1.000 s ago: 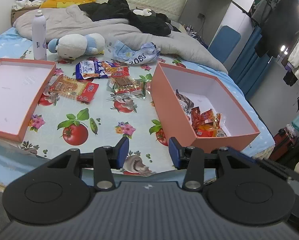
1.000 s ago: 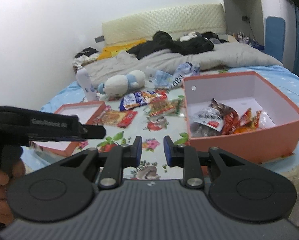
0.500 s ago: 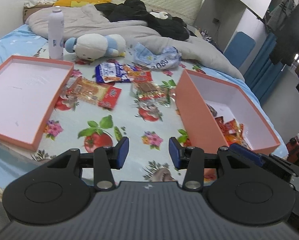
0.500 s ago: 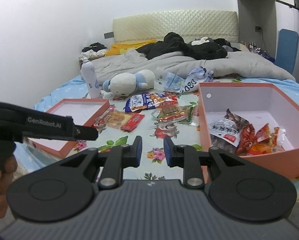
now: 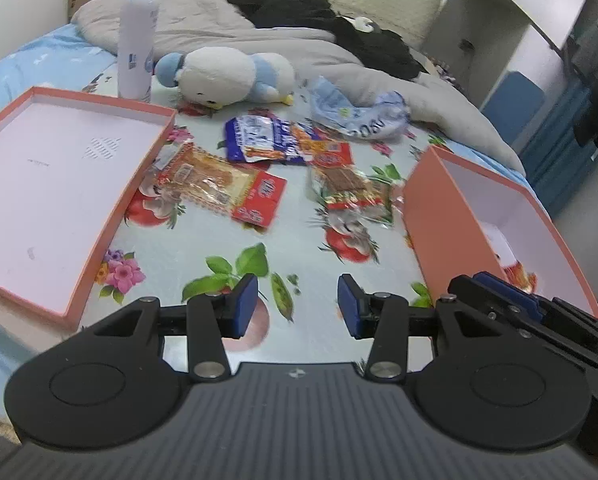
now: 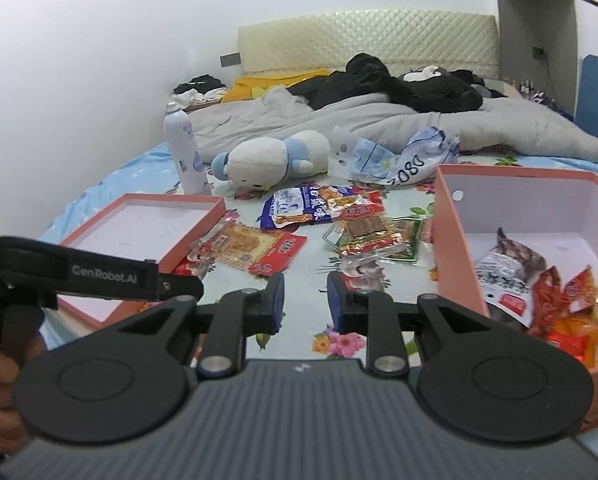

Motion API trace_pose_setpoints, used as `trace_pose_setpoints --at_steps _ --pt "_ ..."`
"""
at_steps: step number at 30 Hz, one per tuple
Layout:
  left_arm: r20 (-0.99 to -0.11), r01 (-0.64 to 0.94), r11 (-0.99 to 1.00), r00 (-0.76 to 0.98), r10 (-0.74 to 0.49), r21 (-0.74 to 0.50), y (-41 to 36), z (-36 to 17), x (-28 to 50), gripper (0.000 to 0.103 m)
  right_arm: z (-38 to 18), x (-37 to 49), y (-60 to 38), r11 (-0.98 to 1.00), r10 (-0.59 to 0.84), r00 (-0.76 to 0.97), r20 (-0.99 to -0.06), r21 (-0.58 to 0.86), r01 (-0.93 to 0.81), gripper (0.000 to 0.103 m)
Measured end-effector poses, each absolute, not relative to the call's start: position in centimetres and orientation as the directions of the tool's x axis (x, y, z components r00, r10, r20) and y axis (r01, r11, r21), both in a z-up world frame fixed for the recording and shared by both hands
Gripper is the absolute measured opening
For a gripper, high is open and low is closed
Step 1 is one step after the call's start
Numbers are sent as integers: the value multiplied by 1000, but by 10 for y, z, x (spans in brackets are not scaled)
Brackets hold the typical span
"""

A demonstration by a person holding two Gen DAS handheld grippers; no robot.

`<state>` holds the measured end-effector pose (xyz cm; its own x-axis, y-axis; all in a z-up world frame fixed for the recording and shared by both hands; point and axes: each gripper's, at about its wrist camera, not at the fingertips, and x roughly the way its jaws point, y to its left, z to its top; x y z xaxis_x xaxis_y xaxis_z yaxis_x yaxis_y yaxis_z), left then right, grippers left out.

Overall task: Organize snacks
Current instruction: 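Lower both tools back toward the snack pile, then grasp the orange red-labelled packet with the left tool while the right tool grasps the blue-white packet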

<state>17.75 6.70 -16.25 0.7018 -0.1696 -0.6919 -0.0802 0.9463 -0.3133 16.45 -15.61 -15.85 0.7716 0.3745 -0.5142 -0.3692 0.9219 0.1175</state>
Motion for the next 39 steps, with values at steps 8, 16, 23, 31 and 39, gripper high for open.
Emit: trace_pose_setpoints --at_steps 8,16,23,31,39 --pt "-653 -145 935 750 -109 -323 97 -184 216 56 -183 198 -143 911 386 752 -534 94 -401 27" --pt "-655 -182 923 750 -93 -340 114 -199 261 70 -211 246 -140 938 318 734 -600 86 -336 41" --pt "-699 -195 943 713 -54 -271 125 -215 322 89 -229 292 -125 956 264 753 -603 58 -289 68" --pt "-741 -148 980 671 3 -130 128 -250 382 89 -264 333 -121 972 228 735 -638 105 -209 80" --pt "-723 -78 997 690 35 -26 124 -280 404 89 -288 360 -117 988 151 735 -661 69 -141 79"
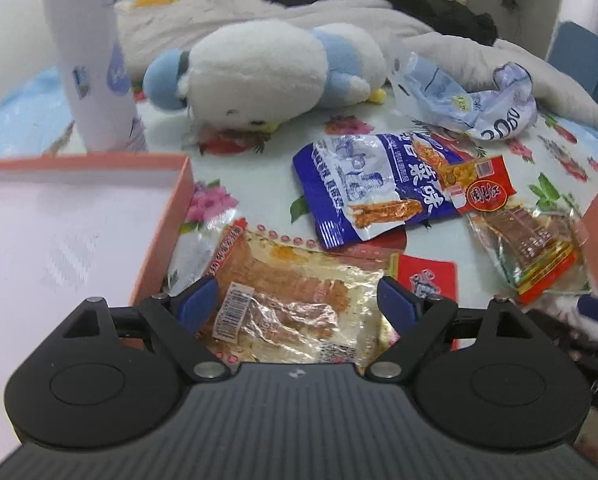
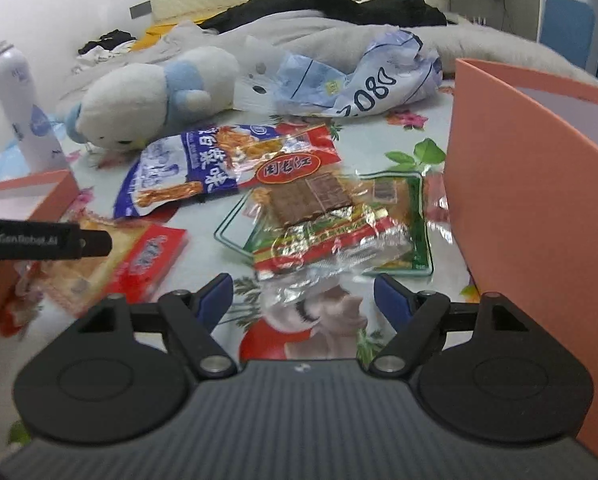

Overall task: Organize snacks
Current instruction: 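Grasp the orange red-labelled packet with the left tool while the right tool grasps the blue-white packet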

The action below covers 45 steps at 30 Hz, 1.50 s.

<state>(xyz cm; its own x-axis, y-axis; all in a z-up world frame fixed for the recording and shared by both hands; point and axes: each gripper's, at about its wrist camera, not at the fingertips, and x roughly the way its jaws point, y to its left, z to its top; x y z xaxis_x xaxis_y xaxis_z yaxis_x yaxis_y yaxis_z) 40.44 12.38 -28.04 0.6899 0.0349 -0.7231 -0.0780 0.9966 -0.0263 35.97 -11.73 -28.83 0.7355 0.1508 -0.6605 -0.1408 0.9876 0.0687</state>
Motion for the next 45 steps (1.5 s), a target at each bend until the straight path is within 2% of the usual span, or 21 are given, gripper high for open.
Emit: trace_pose_setpoints --at_steps 6,8,9,11,12,13,14,16,21,24,25,28,31,33,35,36,41,45 --pt "-712 -58 998 700 58 24 123 -291 406 87 -295 366 -113 990 121 748 -652 20 -143 73" --pt "-708 -50 998 703 59 33 122 -292 404 85 -294 366 -110 988 127 752 -646 14 -155 55" --pt "-707 -49 998 705 61 38 122 -293 403 84 -294 367 -109 987 131 754 -643 10 -163 50" --pt "-704 -47 998 707 63 41 121 -293 401 81 -294 366 -105 984 139 757 -638 3 -178 28" --pt "-704 -44 998 708 59 39 121 -293 400 80 -293 366 -103 983 144 757 -638 4 -184 23" --pt "-702 -42 998 710 56 37 121 -293 398 78 -293 366 -101 982 149 755 -638 6 -189 12" --pt "-701 -35 999 711 52 39 120 -294 396 76 -293 366 -100 982 151 754 -639 8 -190 7" --pt "-700 -22 999 712 44 40 118 -293 392 74 -292 365 -99 982 158 750 -642 22 -188 3" --pt "-702 -6 1000 712 19 21 114 -290 381 66 -287 353 -101 979 183 736 -652 55 -194 3" --pt "-703 -10 1000 712 11 5 113 -288 371 57 -280 342 -103 978 192 741 -644 59 -202 3" --pt "-701 -16 1000 713 16 6 112 -286 367 47 -277 339 -104 977 200 745 -636 67 -204 3" --pt "-698 -25 1000 716 12 -8 113 -285 358 37 -269 336 -109 972 227 754 -616 99 -212 6" --pt "-689 -45 999 724 23 -15 116 -284 349 21 -262 341 -108 969 237 758 -608 94 -228 8" --pt "-688 -56 998 725 14 -39 119 -284 345 20 -256 347 -105 966 247 760 -602 95 -240 14" --pt "-687 -58 997 727 6 -53 120 -284 341 19 -250 354 -101 961 270 761 -590 113 -253 44" --pt "-686 -60 996 728 2 -60 121 -284 340 19 -246 358 -97 956 286 763 -579 122 -266 49" --pt "-682 -62 994 731 -20 -95 125 -285 332 18 -240 406 -78 934 357 737 -574 203 -294 49" --pt "-674 -69 988 737 -45 -141 132 -286 328 16 -244 456 -57 924 375 691 -618 186 -335 52"
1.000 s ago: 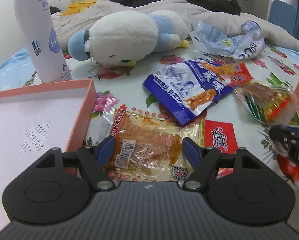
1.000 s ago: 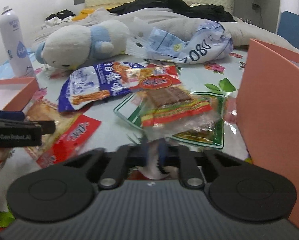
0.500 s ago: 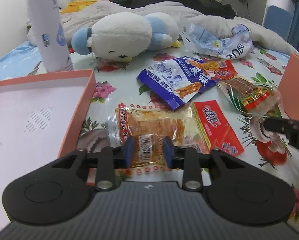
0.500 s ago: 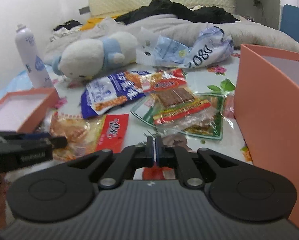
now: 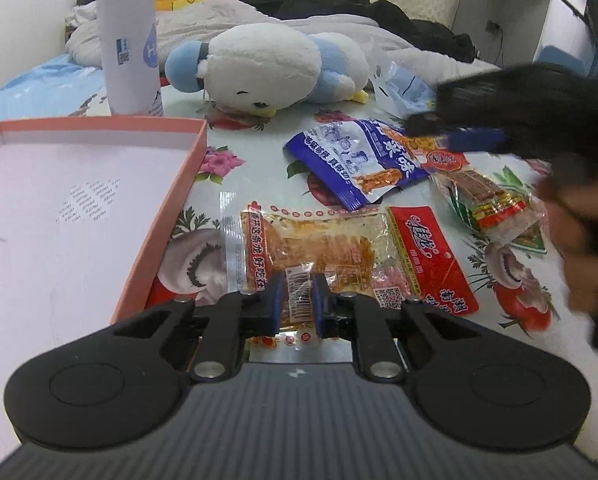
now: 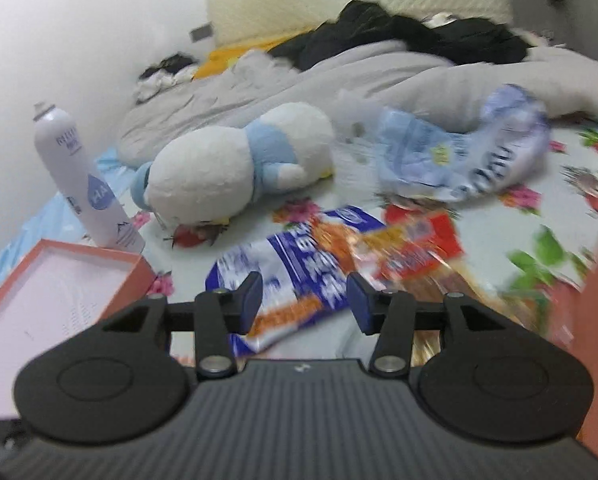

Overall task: Organize snacks
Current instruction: 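Grasp the orange red-labelled packet with the left tool while the right tool grasps the blue-white packet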

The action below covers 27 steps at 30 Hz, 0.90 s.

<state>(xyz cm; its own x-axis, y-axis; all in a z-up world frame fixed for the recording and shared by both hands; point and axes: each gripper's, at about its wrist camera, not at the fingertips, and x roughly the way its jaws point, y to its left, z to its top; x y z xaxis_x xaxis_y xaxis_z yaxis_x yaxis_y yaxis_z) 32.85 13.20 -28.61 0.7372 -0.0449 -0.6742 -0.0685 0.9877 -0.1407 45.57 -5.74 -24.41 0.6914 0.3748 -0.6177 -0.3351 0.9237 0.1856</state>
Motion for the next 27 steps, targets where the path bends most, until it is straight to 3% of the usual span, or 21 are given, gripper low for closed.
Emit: trace_pose_setpoints --at_steps 2,3,7,10,13,16,27 --pt "-668 -67 984 742 -61 -164 136 -287 326 16 -246 473 -43 926 345 689 -637 112 -360 79" --pt "-665 -64 982 743 -70 -176 138 -287 325 16 -247 480 -37 919 350 687 -637 92 -382 85" --pt "-662 -67 973 743 -100 -222 145 -288 324 15 -257 511 -25 883 421 615 -667 145 -447 88" --pt "-658 -63 971 745 -108 -230 145 -288 321 14 -273 524 -11 877 375 567 -734 82 -473 88" --pt "-656 -59 969 746 -116 -238 146 -288 318 14 -285 520 -5 859 359 571 -738 22 -511 95" --pt "-655 -52 969 746 -124 -243 146 -289 314 14 -287 515 -2 856 357 555 -751 25 -516 94" --pt "-680 -85 961 723 -123 -264 144 -279 286 14 -274 475 3 815 395 522 -755 26 -579 59"
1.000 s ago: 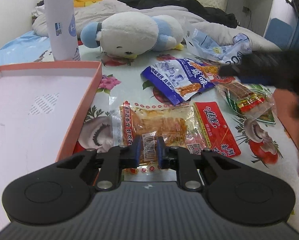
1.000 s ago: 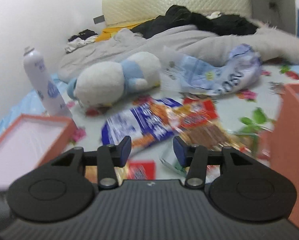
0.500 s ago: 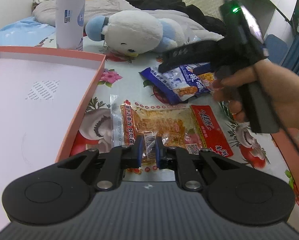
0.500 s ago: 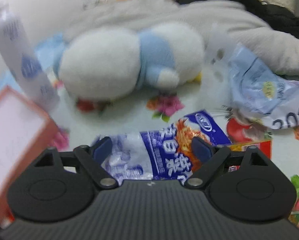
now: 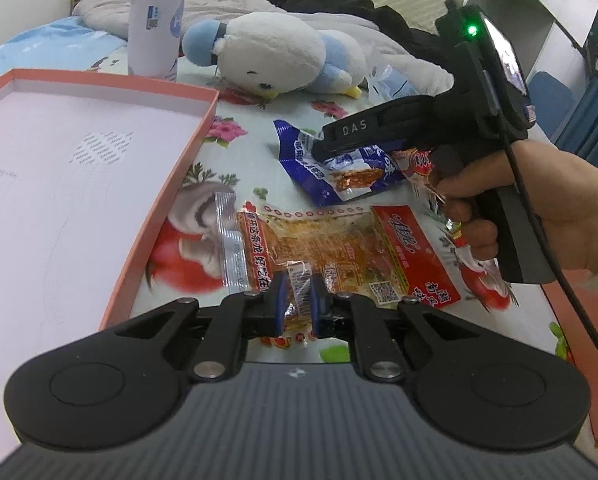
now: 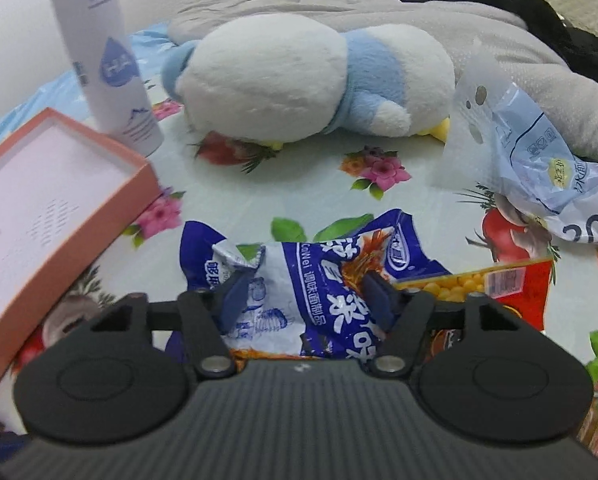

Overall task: Organize snacks
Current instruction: 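Grasp the orange red-labelled packet with the left tool while the right tool grasps the blue-white packet, then lift both held packets up from the pile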

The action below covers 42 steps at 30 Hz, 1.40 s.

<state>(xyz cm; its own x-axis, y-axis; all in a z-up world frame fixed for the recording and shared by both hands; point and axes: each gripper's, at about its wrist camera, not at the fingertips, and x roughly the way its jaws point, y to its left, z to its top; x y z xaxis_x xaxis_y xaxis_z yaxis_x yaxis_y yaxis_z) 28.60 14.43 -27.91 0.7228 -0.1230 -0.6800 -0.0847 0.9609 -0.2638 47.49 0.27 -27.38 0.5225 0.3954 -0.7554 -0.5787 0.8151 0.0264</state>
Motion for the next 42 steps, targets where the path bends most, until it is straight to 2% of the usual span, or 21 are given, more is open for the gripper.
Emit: trace_pose_setpoints --at_steps 1,2,8,13,15,19,20,21,23,29,32,34,42 --pt "-686 -88 964 719 -113 -251 143 -277 283 14 -271 471 0 815 408 522 -749 41 -579 52" --pt "-695 -88 972 713 -93 -220 140 -274 279 14 -266 466 -3 817 420 522 -742 59 -574 51" --pt "-715 -22 983 690 -115 -180 133 -259 260 14 -239 433 -24 824 467 569 -677 99 -558 49" --pt "-697 138 982 692 -188 -128 125 -238 257 16 -206 413 -54 853 483 632 -607 162 -497 49" --pt "-705 191 977 681 -198 -89 121 -233 263 24 -194 409 -64 866 472 657 -588 168 -471 49" --pt "-714 295 955 674 -190 24 114 -226 278 65 -177 402 -87 877 466 673 -574 200 -437 49" --pt "-720 316 948 669 -186 48 113 -226 283 73 -175 399 -92 881 458 675 -578 196 -430 50" --pt "-725 340 937 664 -184 73 111 -227 288 76 -175 395 -98 884 453 673 -584 196 -425 50" --pt "-738 406 907 644 -201 108 110 -232 300 92 -177 386 -108 887 445 661 -604 200 -415 50" --pt "-799 510 851 562 -217 128 117 -255 331 96 -191 352 -132 909 393 664 -635 161 -385 50" --pt "-825 537 837 516 -231 101 122 -266 341 96 -201 340 -136 910 389 647 -655 164 -381 50" --pt "-844 537 836 496 -203 115 122 -276 345 102 -207 331 -135 909 382 644 -662 144 -391 50" --pt "-855 494 869 450 -258 -3 131 -283 351 103 -222 307 -144 908 382 613 -692 158 -388 50"
